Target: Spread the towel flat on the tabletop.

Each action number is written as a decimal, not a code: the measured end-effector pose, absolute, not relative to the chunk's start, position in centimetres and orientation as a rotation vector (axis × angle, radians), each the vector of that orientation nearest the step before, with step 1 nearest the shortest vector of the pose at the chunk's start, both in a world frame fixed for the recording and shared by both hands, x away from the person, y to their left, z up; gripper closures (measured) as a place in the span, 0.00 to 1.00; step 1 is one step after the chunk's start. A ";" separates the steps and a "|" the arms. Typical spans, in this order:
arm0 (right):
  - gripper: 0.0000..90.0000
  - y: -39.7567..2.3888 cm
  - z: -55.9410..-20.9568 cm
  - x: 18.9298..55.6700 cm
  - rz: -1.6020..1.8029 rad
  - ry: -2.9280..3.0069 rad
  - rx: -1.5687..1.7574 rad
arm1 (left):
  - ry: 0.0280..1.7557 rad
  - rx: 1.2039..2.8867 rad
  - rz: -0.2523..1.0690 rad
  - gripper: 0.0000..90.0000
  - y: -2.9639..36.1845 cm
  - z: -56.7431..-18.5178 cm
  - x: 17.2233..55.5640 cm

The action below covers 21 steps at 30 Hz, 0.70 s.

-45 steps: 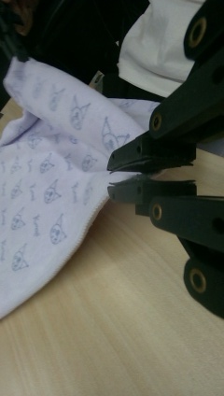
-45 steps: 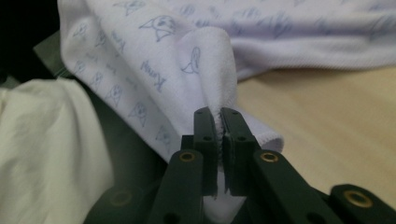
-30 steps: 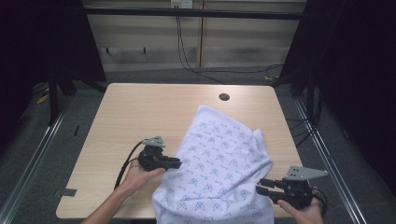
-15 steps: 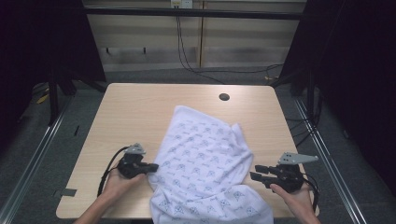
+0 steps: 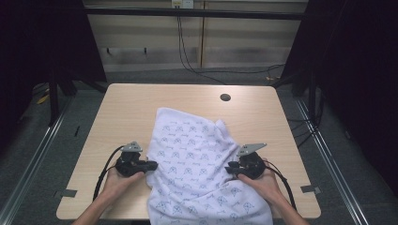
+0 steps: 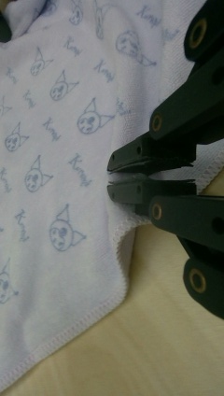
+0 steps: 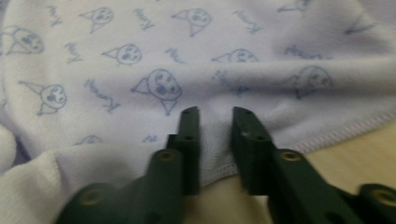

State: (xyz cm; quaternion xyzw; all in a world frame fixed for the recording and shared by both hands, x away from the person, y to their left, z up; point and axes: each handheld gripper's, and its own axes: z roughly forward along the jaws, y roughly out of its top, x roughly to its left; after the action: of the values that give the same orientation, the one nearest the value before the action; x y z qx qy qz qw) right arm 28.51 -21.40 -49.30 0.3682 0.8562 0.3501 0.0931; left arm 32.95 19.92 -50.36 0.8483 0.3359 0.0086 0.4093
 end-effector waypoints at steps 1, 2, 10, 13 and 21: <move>0.93 -21.6 -49.2 28.8 1.028 2.522 1.102 | 0.852 2.134 0.020 0.92 19.7 -50.4 33.2; 0.94 -22.0 -49.2 29.0 1.018 2.509 1.123 | 0.850 2.134 0.011 0.91 19.4 -50.4 33.6; 0.98 -29.7 -49.6 29.8 0.943 2.322 1.397 | 0.854 2.083 -0.002 0.88 17.8 -50.8 34.8; 0.98 -30.9 -49.6 29.4 0.923 2.290 1.420 | 0.821 2.122 0.008 0.87 16.3 -50.6 34.9; 0.99 -30.7 -49.4 25.8 0.961 2.374 1.383 | 0.744 2.190 -0.071 1.00 16.5 -50.3 32.4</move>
State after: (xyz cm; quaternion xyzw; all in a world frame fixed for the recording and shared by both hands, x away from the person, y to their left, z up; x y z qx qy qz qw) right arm 25.81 -30.67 -49.42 0.4722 0.8101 0.3278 0.1153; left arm 32.40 16.51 -50.32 0.8665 0.2943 -0.0281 0.4022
